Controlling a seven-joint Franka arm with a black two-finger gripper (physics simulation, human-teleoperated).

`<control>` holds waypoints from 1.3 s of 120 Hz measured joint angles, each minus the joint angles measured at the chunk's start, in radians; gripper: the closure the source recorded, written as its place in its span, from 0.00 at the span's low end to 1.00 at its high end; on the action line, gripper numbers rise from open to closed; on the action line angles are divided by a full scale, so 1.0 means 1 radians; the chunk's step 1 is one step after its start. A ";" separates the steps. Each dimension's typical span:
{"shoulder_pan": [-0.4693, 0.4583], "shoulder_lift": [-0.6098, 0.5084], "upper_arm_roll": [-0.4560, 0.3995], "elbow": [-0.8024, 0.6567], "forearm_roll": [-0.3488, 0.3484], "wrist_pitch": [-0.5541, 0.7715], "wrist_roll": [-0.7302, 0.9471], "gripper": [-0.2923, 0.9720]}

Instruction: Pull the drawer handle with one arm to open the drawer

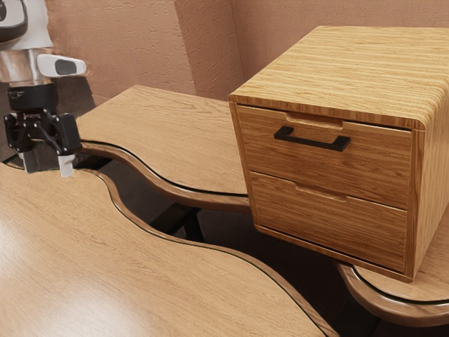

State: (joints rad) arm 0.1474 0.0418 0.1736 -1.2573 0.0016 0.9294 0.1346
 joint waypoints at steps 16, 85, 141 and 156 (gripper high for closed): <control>0.250 -0.003 0.009 -0.009 -0.004 0.185 0.052 0.25; 0.089 -0.132 -0.575 -0.104 0.267 0.611 0.675 0.25; -0.011 -0.015 -0.603 -0.108 0.302 0.694 0.918 0.25; -0.047 0.024 -0.604 -0.110 0.345 0.742 0.955 0.25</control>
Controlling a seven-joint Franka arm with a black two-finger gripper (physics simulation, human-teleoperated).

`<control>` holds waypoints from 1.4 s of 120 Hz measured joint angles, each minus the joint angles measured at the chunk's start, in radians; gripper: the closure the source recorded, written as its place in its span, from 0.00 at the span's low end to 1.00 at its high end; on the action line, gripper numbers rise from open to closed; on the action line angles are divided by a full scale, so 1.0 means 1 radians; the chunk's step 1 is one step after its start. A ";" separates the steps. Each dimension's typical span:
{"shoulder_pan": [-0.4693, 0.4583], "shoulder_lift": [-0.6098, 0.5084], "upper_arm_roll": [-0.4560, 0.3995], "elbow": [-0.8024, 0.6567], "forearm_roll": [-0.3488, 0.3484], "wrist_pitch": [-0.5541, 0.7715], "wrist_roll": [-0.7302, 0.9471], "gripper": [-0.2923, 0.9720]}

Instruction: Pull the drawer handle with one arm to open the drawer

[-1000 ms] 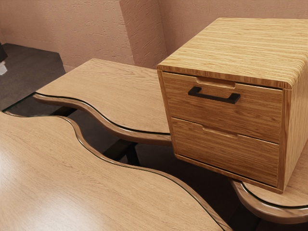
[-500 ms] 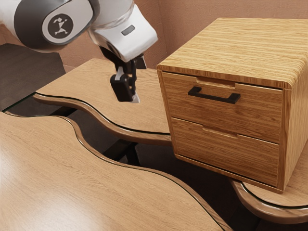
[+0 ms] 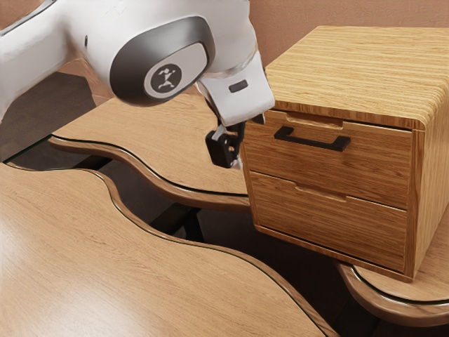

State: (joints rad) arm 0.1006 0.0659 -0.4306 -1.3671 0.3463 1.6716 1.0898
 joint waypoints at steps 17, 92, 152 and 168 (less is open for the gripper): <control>-0.064 0.041 -0.001 0.001 0.020 0.060 0.034 0.25; -0.137 0.045 0.058 -0.134 0.159 0.251 0.056 0.23; -0.162 -0.042 0.091 -0.211 0.152 0.165 0.051 0.30; -0.179 -0.054 0.107 -0.245 0.148 0.182 0.043 0.21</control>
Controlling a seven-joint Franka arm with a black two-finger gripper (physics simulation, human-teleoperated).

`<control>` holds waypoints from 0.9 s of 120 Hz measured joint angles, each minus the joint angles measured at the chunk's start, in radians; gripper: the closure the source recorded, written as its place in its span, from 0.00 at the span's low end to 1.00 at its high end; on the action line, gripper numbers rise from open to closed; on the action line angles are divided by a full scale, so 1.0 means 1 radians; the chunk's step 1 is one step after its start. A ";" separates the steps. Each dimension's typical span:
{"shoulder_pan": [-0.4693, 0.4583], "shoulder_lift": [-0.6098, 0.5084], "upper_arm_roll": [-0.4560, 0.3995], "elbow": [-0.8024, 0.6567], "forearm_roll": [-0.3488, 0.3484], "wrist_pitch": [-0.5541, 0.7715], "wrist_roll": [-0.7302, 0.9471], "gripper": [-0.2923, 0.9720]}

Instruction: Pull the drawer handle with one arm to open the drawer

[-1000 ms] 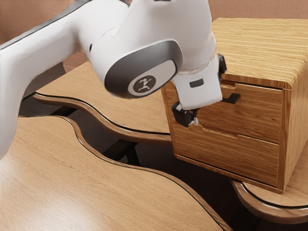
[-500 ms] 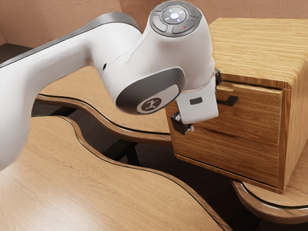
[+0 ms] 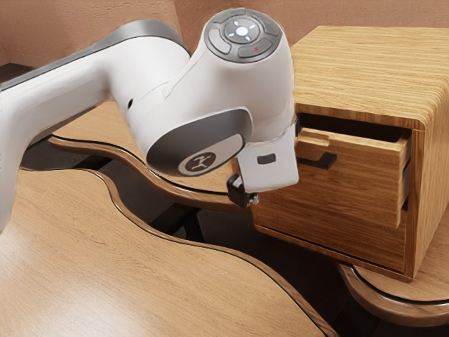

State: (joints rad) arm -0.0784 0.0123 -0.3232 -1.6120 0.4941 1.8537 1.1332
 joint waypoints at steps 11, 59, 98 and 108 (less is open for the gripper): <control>0.024 -0.032 -0.019 -0.054 -0.012 0.018 -0.005 0.23; 0.017 -0.400 -0.053 -0.345 -0.094 0.039 -0.024 0.56; 0.048 -0.514 -0.011 0.020 -0.283 -0.251 -0.315 0.30; 0.070 -0.485 0.004 0.077 -0.335 -0.339 -0.484 0.28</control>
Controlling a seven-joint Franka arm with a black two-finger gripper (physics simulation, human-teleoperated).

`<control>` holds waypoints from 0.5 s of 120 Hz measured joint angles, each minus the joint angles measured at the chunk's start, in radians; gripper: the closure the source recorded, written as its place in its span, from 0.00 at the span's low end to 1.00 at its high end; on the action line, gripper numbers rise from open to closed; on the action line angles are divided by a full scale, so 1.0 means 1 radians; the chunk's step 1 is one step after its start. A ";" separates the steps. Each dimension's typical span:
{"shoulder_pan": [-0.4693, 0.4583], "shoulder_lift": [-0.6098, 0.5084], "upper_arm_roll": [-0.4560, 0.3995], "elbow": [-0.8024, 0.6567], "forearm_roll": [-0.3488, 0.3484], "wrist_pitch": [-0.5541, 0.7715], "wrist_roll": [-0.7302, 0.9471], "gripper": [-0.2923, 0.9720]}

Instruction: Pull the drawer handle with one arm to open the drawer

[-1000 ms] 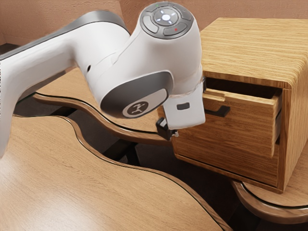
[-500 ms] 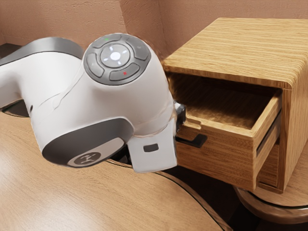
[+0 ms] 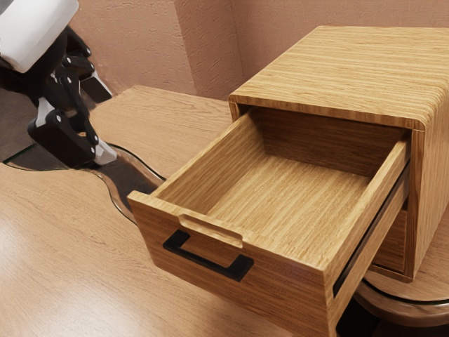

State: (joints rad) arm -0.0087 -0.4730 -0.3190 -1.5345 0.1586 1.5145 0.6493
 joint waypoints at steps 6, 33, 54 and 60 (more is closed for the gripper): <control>0.003 0.006 0.058 0.009 -0.017 -0.047 -0.098 0.27; 0.008 0.158 0.518 0.169 0.010 -0.158 -0.376 0.26; 0.000 0.230 0.633 0.188 0.025 -0.146 -0.459 0.25; -0.017 0.237 0.679 0.151 0.023 -0.121 -0.472 0.25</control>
State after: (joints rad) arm -0.0260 -0.2361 0.3604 -1.3834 0.1821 1.3931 0.1769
